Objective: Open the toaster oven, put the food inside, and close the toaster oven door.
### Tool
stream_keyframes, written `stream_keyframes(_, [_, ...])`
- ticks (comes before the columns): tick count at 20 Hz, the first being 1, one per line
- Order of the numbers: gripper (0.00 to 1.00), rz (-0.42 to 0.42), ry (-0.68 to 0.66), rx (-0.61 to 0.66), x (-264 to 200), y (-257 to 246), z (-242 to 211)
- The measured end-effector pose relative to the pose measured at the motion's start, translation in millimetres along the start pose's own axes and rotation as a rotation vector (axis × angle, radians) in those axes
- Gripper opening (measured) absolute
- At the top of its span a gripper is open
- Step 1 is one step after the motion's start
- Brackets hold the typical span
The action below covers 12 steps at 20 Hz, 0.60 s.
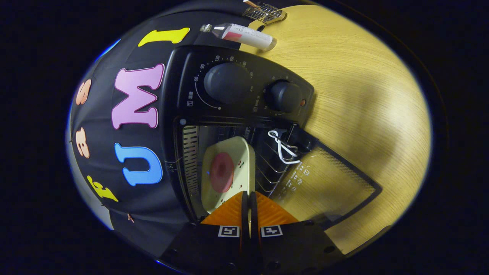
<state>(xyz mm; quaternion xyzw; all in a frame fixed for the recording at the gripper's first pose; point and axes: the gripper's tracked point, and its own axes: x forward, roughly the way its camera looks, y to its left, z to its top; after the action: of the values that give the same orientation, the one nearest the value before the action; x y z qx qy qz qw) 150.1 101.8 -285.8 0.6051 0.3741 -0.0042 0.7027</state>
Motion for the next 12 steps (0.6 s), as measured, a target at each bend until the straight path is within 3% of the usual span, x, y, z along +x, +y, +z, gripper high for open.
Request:
stream_keyframes(10, [0.06, -0.065, -0.072, -0.103, 20, 2, -2])
stream_keyframes(12, [0.12, -0.049, -0.090, -0.127, 11, 7, 1])
